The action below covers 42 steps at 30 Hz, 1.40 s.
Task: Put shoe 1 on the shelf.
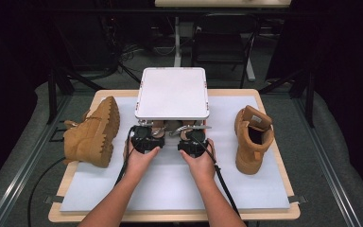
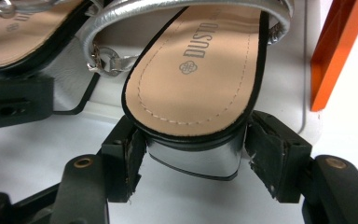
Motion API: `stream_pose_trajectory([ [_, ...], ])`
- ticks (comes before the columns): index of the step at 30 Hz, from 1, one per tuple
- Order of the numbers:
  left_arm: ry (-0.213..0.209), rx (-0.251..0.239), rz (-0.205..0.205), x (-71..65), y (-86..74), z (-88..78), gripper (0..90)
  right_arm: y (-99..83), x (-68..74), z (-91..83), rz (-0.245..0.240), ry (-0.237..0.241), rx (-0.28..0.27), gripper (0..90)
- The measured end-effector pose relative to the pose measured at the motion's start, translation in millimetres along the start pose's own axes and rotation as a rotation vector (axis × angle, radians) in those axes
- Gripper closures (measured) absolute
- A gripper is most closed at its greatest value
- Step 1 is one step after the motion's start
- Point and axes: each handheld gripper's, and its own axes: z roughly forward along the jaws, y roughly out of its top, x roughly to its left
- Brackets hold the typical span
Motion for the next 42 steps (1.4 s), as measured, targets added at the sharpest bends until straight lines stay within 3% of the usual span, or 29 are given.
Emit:
stream_pose_trajectory([
  [9,-0.016,0.004,-0.015,1.3,-1.0,-1.5,42.4,4.7,0.9,10.4,0.017,-0.016,-0.012,38.2],
  [12,-0.016,0.0,-0.005,1.5,-0.9,-1.4,42.4,4.4,-0.9,13.3,0.001,-0.011,-0.026,38.2],
  [18,-0.063,-0.007,-0.026,0.4,-0.7,-1.0,43.8,4.8,-1.8,14.3,-0.003,-0.005,-0.03,38.0],
  [22,-0.068,-0.003,-0.022,0.5,-1.0,-1.2,44.1,2.9,-1.1,14.9,0.011,-0.007,-0.043,37.8],
  [26,-0.054,0.003,0.0,1.9,-1.0,-3.5,44.6,0.5,-1.3,12.3,0.01,-0.003,-0.038,38.4],
  [27,-0.066,0.0,-0.009,1.6,-1.1,-3.8,44.5,1.0,-2.6,9.9,-0.007,-0.013,-0.013,38.4],
  [37,-0.071,-0.011,0.007,4.2,-4.9,-16.1,44.5,-4.4,-4.7,-5.1,-0.015,0.013,-0.024,39.1],
  [39,-0.086,-0.012,0.001,5.3,-6.3,-20.9,45.0,-6.5,-5.3,-13.5,-0.05,0.002,-0.012,40.5],
  [42,-0.1,0.002,0.007,8.1,-9.5,-28.4,45.4,-7.6,-6.0,-20.2,-0.061,0.01,-0.012,42.6],
])
